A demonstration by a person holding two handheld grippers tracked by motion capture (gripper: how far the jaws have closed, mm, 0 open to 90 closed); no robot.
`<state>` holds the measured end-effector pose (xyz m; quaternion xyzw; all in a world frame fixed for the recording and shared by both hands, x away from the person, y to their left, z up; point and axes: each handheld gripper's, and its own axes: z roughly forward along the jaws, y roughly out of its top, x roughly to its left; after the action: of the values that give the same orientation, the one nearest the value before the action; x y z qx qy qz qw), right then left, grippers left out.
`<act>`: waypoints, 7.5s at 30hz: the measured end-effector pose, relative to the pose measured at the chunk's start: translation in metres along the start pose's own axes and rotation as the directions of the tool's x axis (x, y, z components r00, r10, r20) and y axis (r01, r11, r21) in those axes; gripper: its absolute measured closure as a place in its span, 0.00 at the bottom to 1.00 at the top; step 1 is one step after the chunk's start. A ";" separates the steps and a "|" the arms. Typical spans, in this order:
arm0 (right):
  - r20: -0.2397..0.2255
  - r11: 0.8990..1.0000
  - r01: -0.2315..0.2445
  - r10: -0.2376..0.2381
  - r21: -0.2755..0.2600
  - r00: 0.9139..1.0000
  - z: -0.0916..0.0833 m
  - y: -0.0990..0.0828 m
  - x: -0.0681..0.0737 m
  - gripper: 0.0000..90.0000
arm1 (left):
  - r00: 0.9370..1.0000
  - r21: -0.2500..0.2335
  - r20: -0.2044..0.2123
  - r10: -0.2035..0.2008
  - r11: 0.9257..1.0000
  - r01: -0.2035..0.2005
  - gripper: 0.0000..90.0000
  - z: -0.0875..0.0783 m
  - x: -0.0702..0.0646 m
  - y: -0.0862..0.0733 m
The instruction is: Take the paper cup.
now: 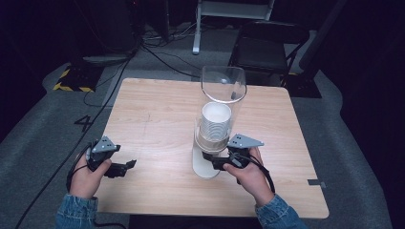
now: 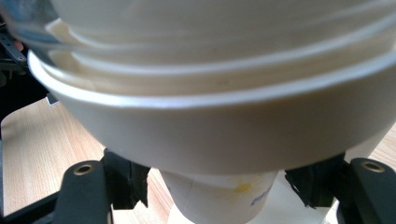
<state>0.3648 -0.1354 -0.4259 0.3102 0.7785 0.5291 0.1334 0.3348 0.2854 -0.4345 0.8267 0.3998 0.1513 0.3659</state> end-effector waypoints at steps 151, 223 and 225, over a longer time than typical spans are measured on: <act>0.438 0.977 -0.178 0.110 0.117 0.892 -0.028 -0.061 -0.167 0.35 | 0.997 0.048 -0.059 -0.058 0.997 0.061 0.19 0.005 0.000 -0.023; 0.039 0.965 0.062 -0.074 0.255 0.996 -0.058 -0.079 -0.049 0.19 | 0.986 0.030 0.138 0.090 0.995 -0.095 0.20 0.052 -0.031 -0.013; 0.043 0.963 0.063 -0.077 0.262 0.996 -0.055 -0.083 -0.049 0.19 | 0.989 0.042 0.129 0.074 0.996 -0.080 0.20 0.054 -0.031 -0.014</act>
<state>0.3447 -0.2268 -0.4849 0.3111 0.8481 0.4087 0.1303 0.3368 0.2414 -0.4807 0.8577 0.3471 0.1027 0.3651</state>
